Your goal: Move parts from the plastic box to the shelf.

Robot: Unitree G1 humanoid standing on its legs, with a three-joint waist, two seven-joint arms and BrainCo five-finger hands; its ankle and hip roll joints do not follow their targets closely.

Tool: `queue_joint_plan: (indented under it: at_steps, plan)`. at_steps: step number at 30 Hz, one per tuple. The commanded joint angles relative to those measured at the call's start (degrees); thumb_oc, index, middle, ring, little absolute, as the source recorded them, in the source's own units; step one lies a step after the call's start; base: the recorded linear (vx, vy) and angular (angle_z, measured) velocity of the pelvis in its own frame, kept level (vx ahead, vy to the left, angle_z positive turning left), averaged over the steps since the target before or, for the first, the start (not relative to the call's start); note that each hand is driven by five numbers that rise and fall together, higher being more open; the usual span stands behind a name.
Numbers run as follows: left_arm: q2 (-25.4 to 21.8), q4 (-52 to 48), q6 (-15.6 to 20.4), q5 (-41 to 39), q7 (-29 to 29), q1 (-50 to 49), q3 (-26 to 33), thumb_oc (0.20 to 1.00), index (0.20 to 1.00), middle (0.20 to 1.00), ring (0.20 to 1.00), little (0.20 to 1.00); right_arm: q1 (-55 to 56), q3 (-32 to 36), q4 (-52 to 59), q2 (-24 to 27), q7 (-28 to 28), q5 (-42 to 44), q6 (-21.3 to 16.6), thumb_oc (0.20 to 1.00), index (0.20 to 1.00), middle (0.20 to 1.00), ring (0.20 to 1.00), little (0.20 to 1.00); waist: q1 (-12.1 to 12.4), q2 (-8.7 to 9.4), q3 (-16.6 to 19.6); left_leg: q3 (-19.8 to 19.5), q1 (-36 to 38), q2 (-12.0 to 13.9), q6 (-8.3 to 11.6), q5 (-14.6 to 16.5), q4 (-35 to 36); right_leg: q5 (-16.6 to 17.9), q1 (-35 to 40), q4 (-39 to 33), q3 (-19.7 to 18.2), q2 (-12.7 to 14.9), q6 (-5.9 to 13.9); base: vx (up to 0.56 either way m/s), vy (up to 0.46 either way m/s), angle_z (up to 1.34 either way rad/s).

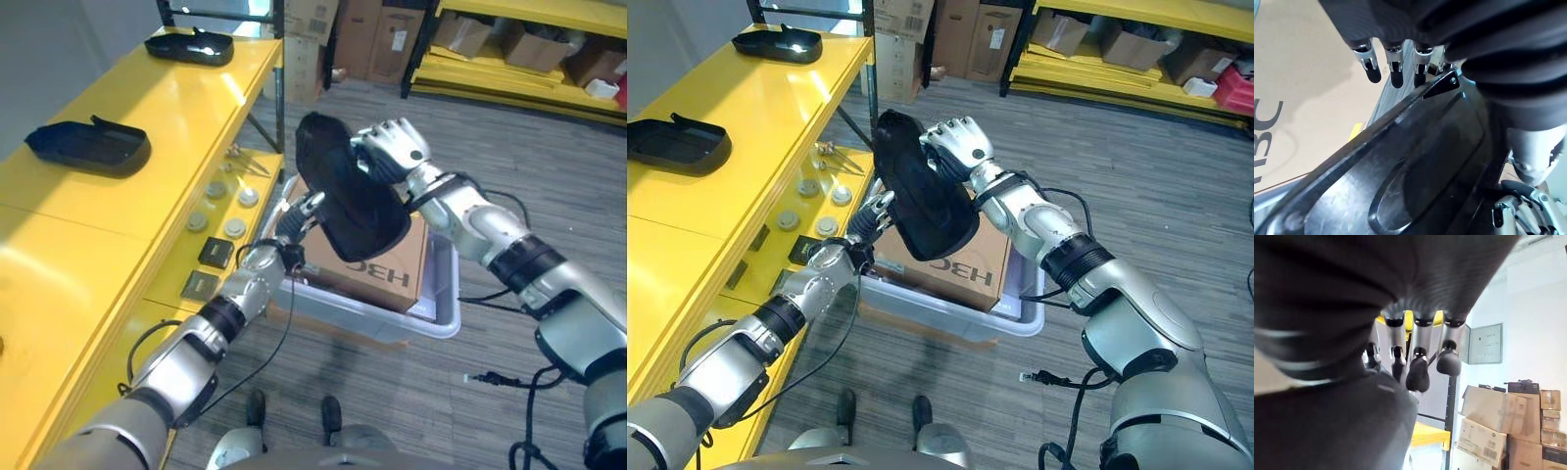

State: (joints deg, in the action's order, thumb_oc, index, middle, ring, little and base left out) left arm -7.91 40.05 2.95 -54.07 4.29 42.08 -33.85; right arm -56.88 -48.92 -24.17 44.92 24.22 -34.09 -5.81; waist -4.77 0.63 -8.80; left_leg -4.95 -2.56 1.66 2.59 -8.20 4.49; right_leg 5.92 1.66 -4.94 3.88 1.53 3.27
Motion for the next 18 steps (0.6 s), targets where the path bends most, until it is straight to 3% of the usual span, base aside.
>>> queue_joint_plan:
  at_steps: [1, 6, 7, 8, 11, 18]
  plan:
    - [5.6, 2.7, 1.7, -2.7, -3.4, 4.6, -2.2, 1.000, 1.000, 1.000, 1.000, 1.000, -2.0, -1.2, 3.0, -3.8, 1.1, 1.1, -2.9, 0.200, 0.200, 0.200, 0.200, 0.200, 1.7, 2.39, 6.1, 0.1, 3.1, 4.4, 3.24, 6.9, -0.3, -6.5, 1.7, 0.5, 1.3, 2.4, 3.36, 0.00, 0.000, 0.00]
    - [5.9, 1.4, 1.7, -3.9, -3.4, 4.3, -2.1, 1.000, 1.000, 1.000, 1.000, 1.000, -0.8, -1.4, 5.6, -4.1, 0.6, 0.8, -3.5, 0.200, 0.200, 0.200, 0.200, 0.200, 1.9, 2.52, 6.3, 0.0, 3.4, 4.3, 3.16, 7.1, -0.4, -6.7, 2.0, 0.7, 1.3, 2.4, 3.28, 0.00, 0.000, 0.00]
    - [6.0, 1.2, 1.7, -4.1, -3.3, 4.2, -2.1, 0.915, 0.915, 0.915, 0.915, 0.915, -0.4, -1.0, 6.2, -4.3, 0.7, 1.0, -3.6, 0.200, 0.200, 0.200, 0.200, 0.200, 1.9, 2.56, 6.3, -0.1, 3.4, 4.4, 3.16, 7.0, -0.4, -6.7, 2.1, 0.7, 1.4, 2.4, 3.28, 0.00, 0.000, 0.00]
    - [6.1, 1.2, 1.8, -4.4, -3.2, 4.2, -2.0, 0.887, 0.887, 0.887, 0.887, 0.887, -0.1, -0.7, 6.8, -4.4, 0.9, 1.1, -3.7, 0.200, 0.200, 0.200, 0.200, 0.200, 1.9, 2.58, 6.4, 0.0, 3.4, 4.3, 3.16, 7.1, -0.4, -6.8, 2.1, 0.7, 1.4, 2.4, 3.29, 0.00, 0.000, 0.00]
    - [6.6, 0.8, 1.8, -5.3, -2.8, 3.7, -1.1, 0.206, 0.206, 0.206, 0.206, 0.206, 1.1, 0.8, 8.3, -4.9, 1.2, 1.8, -3.7, 0.200, 0.200, 0.200, 0.200, 0.200, 2.0, 2.63, 6.4, -0.1, 3.4, 4.3, 3.10, 7.1, -0.5, -6.9, 2.1, 0.8, 1.6, 2.5, 3.23, 0.00, 0.000, 0.00]
    - [7.8, -0.7, 2.6, -6.3, -3.0, 2.1, -0.1, 0.200, 0.200, 0.200, 0.200, 0.200, 2.7, 1.9, 9.2, -6.1, 1.3, 1.7, -3.7, 0.200, 0.200, 0.200, 0.200, 0.200, 2.2, 2.96, 6.3, -0.5, 3.4, 4.1, 2.86, 7.3, -0.9, -7.0, 2.3, 1.0, 1.7, 2.6, 3.15, 0.00, 0.000, 0.00]
